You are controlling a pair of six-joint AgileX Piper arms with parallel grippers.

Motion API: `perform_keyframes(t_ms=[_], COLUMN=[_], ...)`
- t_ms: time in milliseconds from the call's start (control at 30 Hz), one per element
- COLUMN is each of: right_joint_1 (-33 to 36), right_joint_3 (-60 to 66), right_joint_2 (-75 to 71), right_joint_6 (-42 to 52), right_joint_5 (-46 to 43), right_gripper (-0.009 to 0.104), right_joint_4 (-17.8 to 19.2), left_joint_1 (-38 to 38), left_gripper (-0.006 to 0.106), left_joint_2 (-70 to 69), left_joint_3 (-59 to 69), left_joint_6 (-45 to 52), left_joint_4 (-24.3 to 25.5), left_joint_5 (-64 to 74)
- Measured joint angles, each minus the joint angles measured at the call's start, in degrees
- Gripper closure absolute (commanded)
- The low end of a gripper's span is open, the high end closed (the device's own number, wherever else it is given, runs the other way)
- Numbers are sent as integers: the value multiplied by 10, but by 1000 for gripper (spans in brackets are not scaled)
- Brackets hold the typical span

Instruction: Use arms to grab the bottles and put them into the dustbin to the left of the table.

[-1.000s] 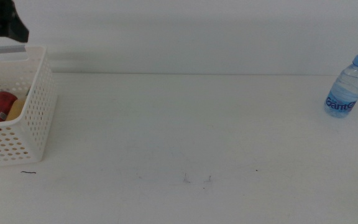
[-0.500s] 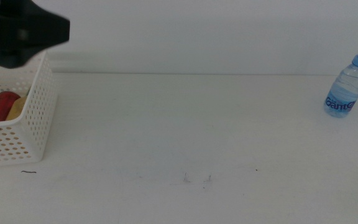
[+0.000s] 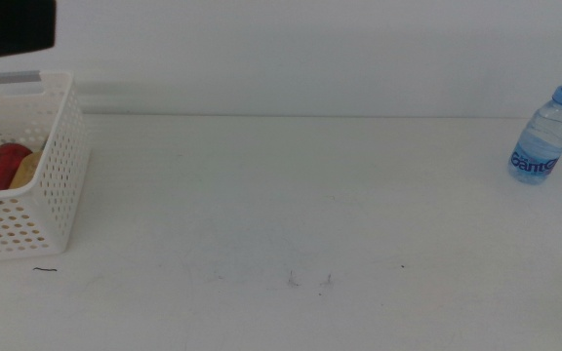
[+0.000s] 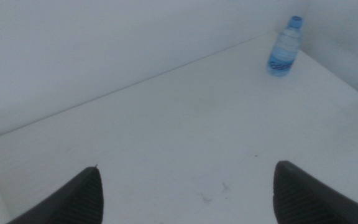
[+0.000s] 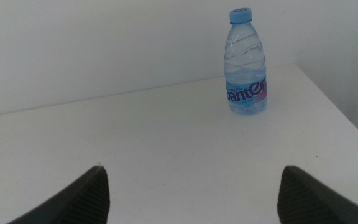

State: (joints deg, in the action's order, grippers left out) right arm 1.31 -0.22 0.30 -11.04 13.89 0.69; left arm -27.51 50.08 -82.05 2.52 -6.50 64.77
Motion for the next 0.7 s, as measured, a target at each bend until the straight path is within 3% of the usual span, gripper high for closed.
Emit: perform_keyframes(t_ms=[333,700], right_joint_1=[0,0], right_joint_3=[0,0], right_joint_2=[0,0], right_joint_6=[0,0], right_joint_5=[0,0], right_gripper=[14,14], right_joint_4=[0,0], left_joint_1=[0,0], left_gripper=[7,7], left_joint_2=[0,0], left_joint_3=[-1,-1], left_joint_6=[6,51], left_joint_4=[-47,-49], left_joint_5=[-7,-8])
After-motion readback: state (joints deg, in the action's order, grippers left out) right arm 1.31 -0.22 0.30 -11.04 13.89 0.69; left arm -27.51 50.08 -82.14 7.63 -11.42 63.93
